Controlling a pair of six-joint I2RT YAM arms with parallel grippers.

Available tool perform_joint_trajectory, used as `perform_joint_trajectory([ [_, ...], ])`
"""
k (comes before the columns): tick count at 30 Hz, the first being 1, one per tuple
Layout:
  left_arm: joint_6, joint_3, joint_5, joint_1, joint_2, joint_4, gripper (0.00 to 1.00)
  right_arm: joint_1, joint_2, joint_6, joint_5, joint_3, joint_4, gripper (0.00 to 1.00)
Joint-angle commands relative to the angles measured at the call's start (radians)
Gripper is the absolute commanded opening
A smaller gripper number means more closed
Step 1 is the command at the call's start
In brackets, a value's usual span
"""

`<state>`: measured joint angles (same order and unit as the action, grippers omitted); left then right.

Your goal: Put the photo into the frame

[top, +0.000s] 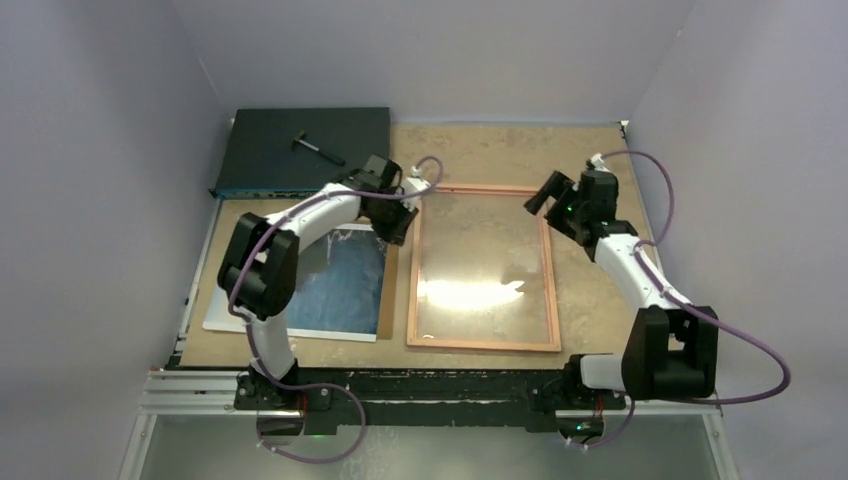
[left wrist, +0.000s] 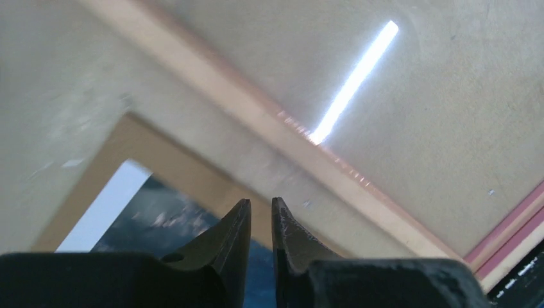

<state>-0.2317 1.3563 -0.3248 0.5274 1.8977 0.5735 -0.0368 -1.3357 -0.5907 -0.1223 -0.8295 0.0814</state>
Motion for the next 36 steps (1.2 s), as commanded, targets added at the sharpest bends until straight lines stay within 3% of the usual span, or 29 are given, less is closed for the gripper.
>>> perform_joint_trajectory([
  [1,-0.062,0.079,-0.044,-0.21,-0.17,0.158,0.2,0.225,0.018,-0.021,0.104,-0.123,0.015,0.9],
  [5,-0.182,0.093,-0.031,-0.445,-0.29,0.289,0.27,0.468,-0.07,-0.079,0.186,-0.212,-0.004,0.91],
  [9,-0.305,0.087,-0.001,-0.703,-0.357,0.375,0.29,0.682,-0.216,-0.112,0.243,-0.344,-0.02,0.91],
  [14,-0.417,-0.017,0.103,-0.97,-0.387,0.316,0.26,0.875,-0.442,-0.161,0.238,-0.493,-0.03,0.9],
  [17,-0.454,-0.1,0.163,-1.071,-0.384,0.232,0.23,0.935,-0.527,-0.194,0.214,-0.527,-0.052,0.89],
  [21,-0.489,-0.202,0.252,-1.133,-0.378,0.102,0.21,0.966,-0.591,-0.221,0.204,-0.536,-0.061,0.89],
  [32,-0.51,-0.387,0.433,-1.135,-0.35,-0.208,0.21,0.965,-0.539,-0.255,0.176,-0.403,-0.069,0.9],
  [36,-0.488,-0.415,0.399,-1.134,-0.31,-0.24,0.21,0.96,-0.555,-0.257,0.174,-0.395,-0.072,0.91],
])
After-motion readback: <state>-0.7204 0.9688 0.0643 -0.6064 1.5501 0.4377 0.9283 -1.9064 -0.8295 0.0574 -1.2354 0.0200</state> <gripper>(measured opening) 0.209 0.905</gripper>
